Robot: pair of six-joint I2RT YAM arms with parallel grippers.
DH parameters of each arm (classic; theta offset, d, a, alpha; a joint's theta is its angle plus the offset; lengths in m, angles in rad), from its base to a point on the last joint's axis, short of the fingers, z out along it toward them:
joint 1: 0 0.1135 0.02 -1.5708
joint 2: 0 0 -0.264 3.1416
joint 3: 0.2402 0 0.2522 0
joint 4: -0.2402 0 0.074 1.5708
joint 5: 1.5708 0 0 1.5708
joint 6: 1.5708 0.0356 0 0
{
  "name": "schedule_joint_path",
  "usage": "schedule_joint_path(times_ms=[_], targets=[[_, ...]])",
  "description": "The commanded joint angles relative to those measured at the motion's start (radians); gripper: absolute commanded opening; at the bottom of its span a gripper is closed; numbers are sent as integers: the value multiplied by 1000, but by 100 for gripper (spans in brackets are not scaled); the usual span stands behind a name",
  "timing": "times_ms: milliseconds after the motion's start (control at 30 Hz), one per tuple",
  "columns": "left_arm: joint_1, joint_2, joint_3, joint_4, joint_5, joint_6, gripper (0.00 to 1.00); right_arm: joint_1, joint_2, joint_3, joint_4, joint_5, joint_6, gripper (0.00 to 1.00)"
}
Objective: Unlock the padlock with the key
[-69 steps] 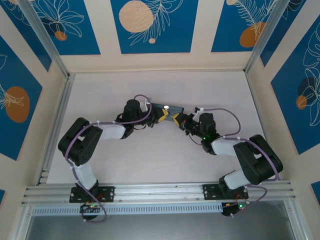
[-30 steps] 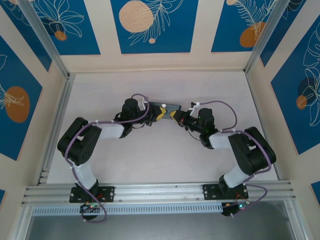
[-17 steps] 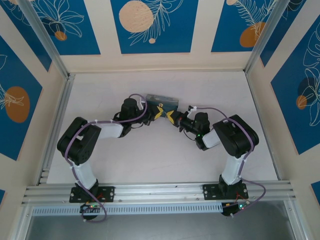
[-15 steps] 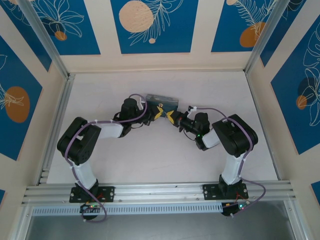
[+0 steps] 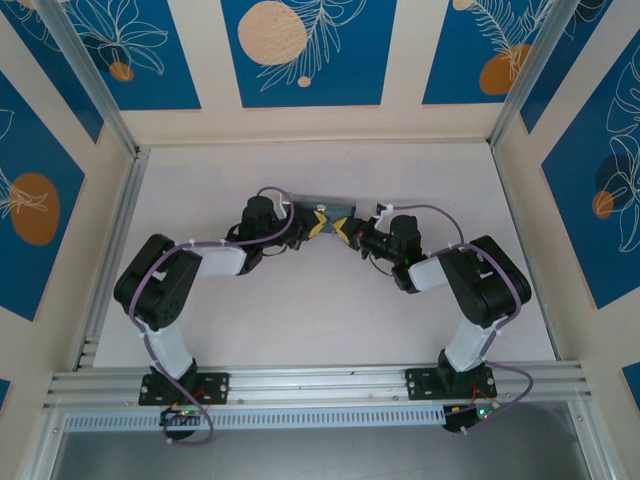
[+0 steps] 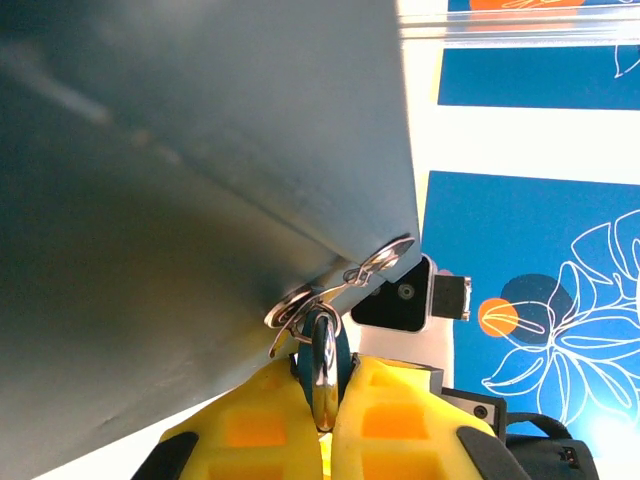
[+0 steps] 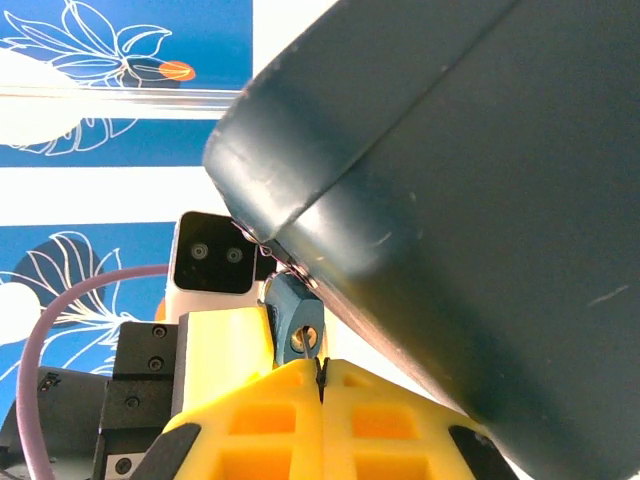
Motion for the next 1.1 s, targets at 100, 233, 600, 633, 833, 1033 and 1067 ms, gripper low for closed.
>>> schedule_joint_path(times_ms=[100, 233, 600, 633, 833, 1033, 1067], targets=[[-26, -49, 17, 48, 124, 13, 0, 19, -65, 39, -94, -8, -186, 0], [-27, -51, 15, 47, 124, 15, 0, 19, -73, 19, -81, 9, -210, 0], [-30, -48, 19, 45, 134, 20, 0, 23, -30, 39, 6, 8, -152, 0], [-30, -49, 19, 45, 134, 20, 0, 22, -24, 38, 22, 2, -135, 0], [-30, -49, 19, 43, 141, 21, 0, -22, -38, 22, 6, -33, -116, 0], [-30, -59, 25, 34, 150, 25, 0, -47, -86, 3, -134, -86, -215, 0], [-29, -59, 26, 32, 153, 25, 0, -50, -91, -6, -134, -88, -216, 0]])
